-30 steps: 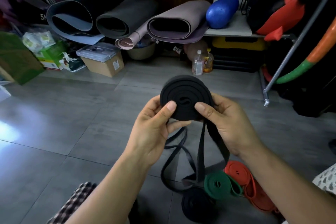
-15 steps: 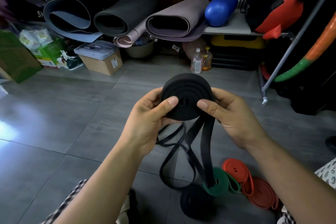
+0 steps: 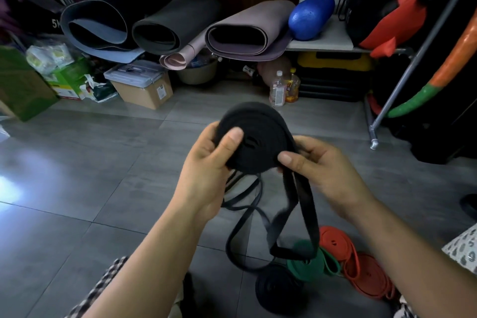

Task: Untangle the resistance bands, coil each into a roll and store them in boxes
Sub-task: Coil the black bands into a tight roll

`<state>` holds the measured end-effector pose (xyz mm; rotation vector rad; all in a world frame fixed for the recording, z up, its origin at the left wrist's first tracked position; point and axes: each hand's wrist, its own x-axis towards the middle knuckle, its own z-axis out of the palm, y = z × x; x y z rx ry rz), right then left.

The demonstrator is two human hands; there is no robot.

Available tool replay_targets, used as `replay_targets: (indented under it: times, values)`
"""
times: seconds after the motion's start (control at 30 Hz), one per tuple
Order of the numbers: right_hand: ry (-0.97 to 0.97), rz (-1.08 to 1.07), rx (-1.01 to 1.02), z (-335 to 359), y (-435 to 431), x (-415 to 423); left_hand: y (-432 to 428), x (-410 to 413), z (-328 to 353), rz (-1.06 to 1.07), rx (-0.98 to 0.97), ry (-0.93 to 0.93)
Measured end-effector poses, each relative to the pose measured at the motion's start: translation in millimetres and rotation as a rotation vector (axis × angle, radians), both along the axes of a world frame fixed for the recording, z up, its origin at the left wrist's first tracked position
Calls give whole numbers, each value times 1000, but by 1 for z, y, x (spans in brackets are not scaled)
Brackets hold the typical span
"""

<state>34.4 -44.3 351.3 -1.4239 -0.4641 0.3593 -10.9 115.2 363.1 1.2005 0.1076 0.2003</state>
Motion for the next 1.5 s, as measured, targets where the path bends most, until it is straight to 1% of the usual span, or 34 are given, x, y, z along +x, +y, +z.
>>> replay_targets:
  times: [0.03,0.1,0.3,0.4,0.43,0.47,0.5,0.53,0.6,0.67,0.7,0.73,0.77,0.83,0.87,0.9,0.97,1.0,1.07,1.1,1.17,1.23,1.3,1.37,1.43,1.5]
  values:
    - [13,-2,15,-2,2,-3,0,1,1,22,-82,-13]
    - [34,-24,55,-8,8,-8,-4,2,1,55,-180,-25]
    - [99,-120,174,-18,20,-16,-23,1,-11,140,-295,10]
    - [58,-158,109,-17,20,-14,-28,-2,-18,126,-364,40]
    - [36,-163,69,-15,17,-10,-27,-3,-19,101,-354,60]
    - [17,-164,28,-14,13,-5,-23,-2,-20,70,-290,77]
    - [9,-154,-9,-10,8,-1,-16,-1,-19,40,-147,76]
    - [0,-128,-48,-7,3,4,-7,0,-18,21,62,44]
    - [-56,-39,-163,-2,-4,9,10,3,-11,-22,476,-92]
    - [-171,55,-295,1,-4,7,18,5,-6,-106,786,-207]
    - [-211,79,-330,2,-2,4,18,4,-5,-128,911,-233]
    - [-215,82,-324,1,1,2,17,4,-4,-120,985,-239]
    - [-175,82,-283,1,3,-1,16,4,-4,-99,1002,-242]
    - [-71,132,-192,0,-1,2,13,2,-3,-33,970,-262]
    - [-50,173,-209,-2,-8,7,12,2,-3,6,898,-252]
    - [-44,216,-287,-5,-18,12,11,1,-2,37,774,-222]
    - [-54,304,-572,-17,-43,22,15,2,1,87,514,-167]
    - [-61,356,-710,-26,-54,25,19,1,2,116,449,-171]
    - [-82,453,-885,-46,-71,25,27,1,6,160,384,-196]
    - [-79,479,-914,-53,-75,23,30,0,8,176,355,-206]
    - [-80,507,-886,-63,-80,17,34,-1,9,205,300,-208]
    - [-130,528,-875,-66,-80,9,39,-2,10,248,275,-204]
    - [-152,505,-891,-71,-82,2,43,-2,11,282,272,-202]
    - [-250,443,-953,-77,-87,-1,47,-3,12,298,232,-207]
    - [-368,312,-1030,-79,-93,2,54,-3,12,333,230,-199]
    - [-375,116,-1051,-74,-100,7,61,-4,10,379,252,-164]
